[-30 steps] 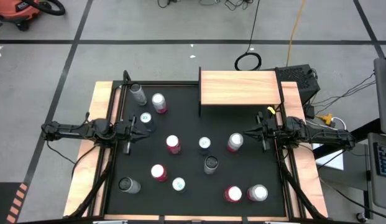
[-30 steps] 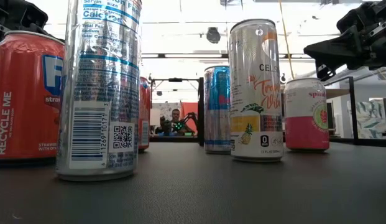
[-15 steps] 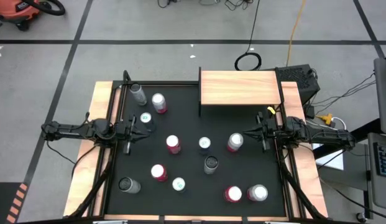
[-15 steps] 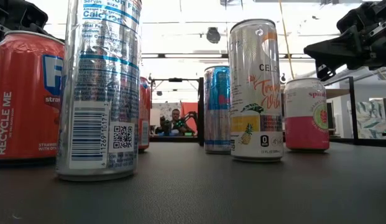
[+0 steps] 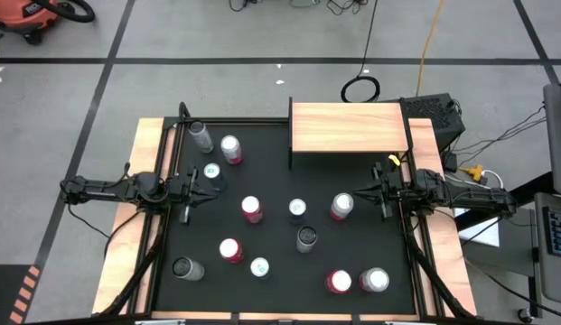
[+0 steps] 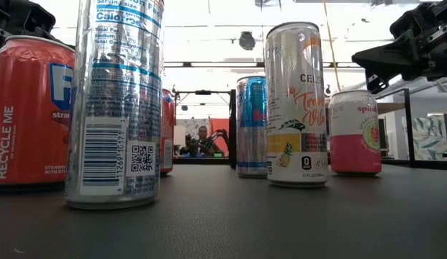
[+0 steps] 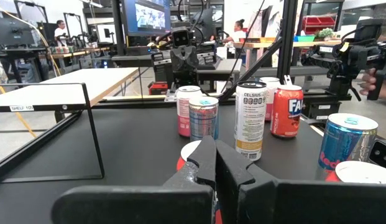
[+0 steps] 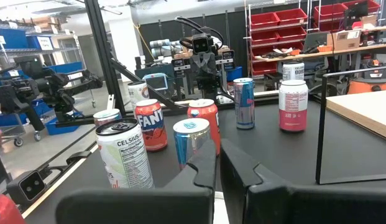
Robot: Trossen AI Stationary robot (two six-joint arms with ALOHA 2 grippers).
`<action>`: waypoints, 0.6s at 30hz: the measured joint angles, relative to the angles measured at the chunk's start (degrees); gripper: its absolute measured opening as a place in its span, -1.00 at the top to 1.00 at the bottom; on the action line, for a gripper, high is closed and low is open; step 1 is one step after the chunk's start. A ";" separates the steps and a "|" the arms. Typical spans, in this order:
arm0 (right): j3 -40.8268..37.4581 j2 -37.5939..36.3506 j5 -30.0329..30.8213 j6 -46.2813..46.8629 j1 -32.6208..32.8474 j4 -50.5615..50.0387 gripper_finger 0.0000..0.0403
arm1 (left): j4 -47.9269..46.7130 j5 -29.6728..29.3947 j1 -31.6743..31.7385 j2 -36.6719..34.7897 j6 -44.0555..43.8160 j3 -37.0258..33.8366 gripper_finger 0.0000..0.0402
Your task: Place canned beverage on shelf
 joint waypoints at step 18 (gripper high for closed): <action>0.00 0.00 -0.01 1.67 -0.01 0.01 1.00 | 0.00 0.01 0.00 0.01 0.00 0.01 1.00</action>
